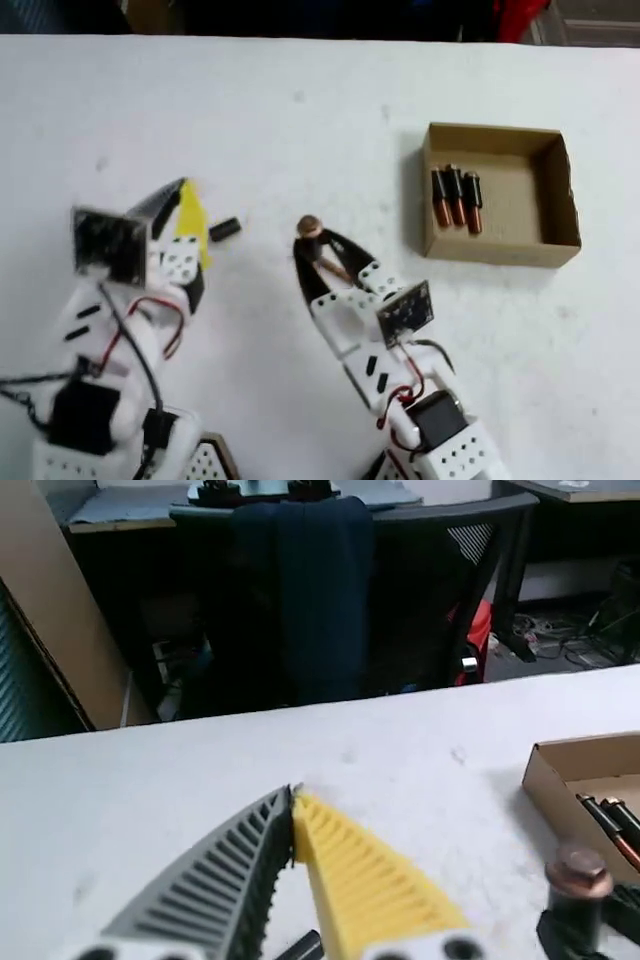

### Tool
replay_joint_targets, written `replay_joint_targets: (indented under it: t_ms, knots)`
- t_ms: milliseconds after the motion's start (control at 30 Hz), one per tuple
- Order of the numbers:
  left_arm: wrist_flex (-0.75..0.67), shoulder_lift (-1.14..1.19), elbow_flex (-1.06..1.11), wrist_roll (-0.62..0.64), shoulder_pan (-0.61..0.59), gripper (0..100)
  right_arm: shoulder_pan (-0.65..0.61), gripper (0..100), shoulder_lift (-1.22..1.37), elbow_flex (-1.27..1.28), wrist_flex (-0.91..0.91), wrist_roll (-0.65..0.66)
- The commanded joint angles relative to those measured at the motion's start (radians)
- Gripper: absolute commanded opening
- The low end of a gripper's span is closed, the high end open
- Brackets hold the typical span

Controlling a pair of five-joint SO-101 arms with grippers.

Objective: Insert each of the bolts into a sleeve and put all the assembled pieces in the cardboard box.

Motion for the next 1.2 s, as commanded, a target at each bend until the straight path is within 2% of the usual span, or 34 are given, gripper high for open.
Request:
replay_joint_targets:
  t_ms: [0, 133, 433, 567, 833, 967, 1167]
  knots:
    - [0.031, -0.142, 0.025, -0.012, -0.054, 2, 0.061, 1.7, -0.012, 0.003, -0.004, 0.0]
    - [0.031, -0.248, 0.112, -0.012, -0.124, 2, 0.102, 1.6, -0.013, -0.023, 0.012, 0.0]
    - [0.032, -0.384, 0.272, -0.014, -0.206, 2, 0.196, 1.6, -0.012, -0.21, 0.254, 0.009]
    - [0.028, -0.384, 0.336, -0.014, -0.209, 2, 0.222, 1.6, -0.01, -0.304, 0.366, 0.103]
    - [0.029, -0.384, 0.528, -0.014, -0.208, 2, 0.312, 1.6, -0.007, -0.548, 0.57, 0.11]
    - [0.032, -0.383, 0.629, -0.068, -0.205, 2, 0.348, 1.6, 0.007, -0.644, 0.642, 0.114]
    - [0.118, -0.383, 0.684, -0.075, -0.202, 2, 0.412, 1.6, 0.252, -0.776, 0.659, 0.17]
